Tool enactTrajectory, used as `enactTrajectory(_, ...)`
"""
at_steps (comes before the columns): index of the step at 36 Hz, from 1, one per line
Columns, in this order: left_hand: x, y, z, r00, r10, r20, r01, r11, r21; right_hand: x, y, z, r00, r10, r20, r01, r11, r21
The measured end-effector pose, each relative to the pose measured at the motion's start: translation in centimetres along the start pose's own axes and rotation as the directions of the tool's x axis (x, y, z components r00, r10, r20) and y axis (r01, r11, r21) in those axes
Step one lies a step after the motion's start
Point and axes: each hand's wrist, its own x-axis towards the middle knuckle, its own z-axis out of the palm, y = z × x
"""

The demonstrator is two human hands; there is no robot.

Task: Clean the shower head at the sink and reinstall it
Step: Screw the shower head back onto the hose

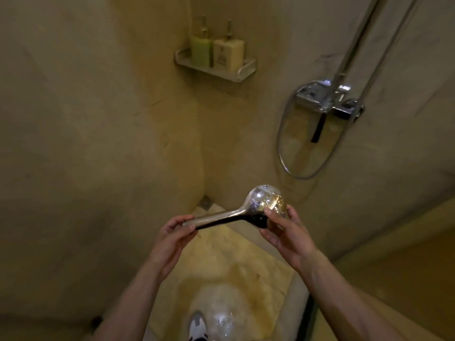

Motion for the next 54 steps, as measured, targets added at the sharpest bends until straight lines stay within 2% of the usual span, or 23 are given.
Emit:
enactTrajectory(8,7.5,3.4,3.8,0.965,-0.071,0.251,0.044,0.993,0.112,1.6,-3.4,0.5,0.983,-0.136,-0.121,0.15,0.982,0.113)
enactTrajectory(21,13.0,3.9,18.3,0.829,-0.16,0.535,-0.025,0.946,0.322,1.2,-11.4,-6.0,0.914,-0.29,-0.284,0.37,0.884,0.287)
enactTrajectory(27,12.4,4.3,26.3,0.771,-0.123,0.625,-0.114,0.939,0.326,0.8,-17.3,-8.5,0.911,-0.31,-0.273,0.411,0.741,0.531)
enactTrajectory(30,11.8,4.3,30.0,0.753,-0.111,0.648,-0.135,0.938,0.318,0.8,-20.3,-7.7,0.916,-0.318,-0.244,0.4,0.728,0.557)
enactTrajectory(34,11.1,4.3,34.5,0.758,-0.071,0.648,-0.132,0.957,0.26,1.2,-23.8,-7.2,0.875,-0.412,-0.255,0.485,0.731,0.481)
enactTrajectory(37,10.7,4.6,37.4,0.751,-0.05,0.658,-0.118,0.971,0.208,1.4,-26.4,-6.6,0.839,-0.485,-0.248,0.544,0.77,0.334)
enactTrajectory(42,10.3,6.9,42.5,0.713,0.028,0.701,-0.223,0.956,0.189,1.6,-31.4,-4.8,0.78,-0.584,-0.225,0.616,0.779,0.116)
enactTrajectory(50,10.5,15.4,50.0,0.511,0.069,0.857,-0.514,0.824,0.24,-1.0,-41.9,-2.2,0.653,-0.744,-0.142,0.736,0.668,-0.113)
enactTrajectory(52,10.0,18.1,52.0,0.45,0.091,0.889,-0.616,0.752,0.235,-1.8,-44.4,-1.3,0.618,-0.777,-0.118,0.759,0.629,-0.167)
enactTrajectory(54,9.5,21.0,53.9,0.41,0.17,0.896,-0.724,0.659,0.206,-2.7,-46.8,-0.4,0.578,-0.81,-0.102,0.777,0.584,-0.233)
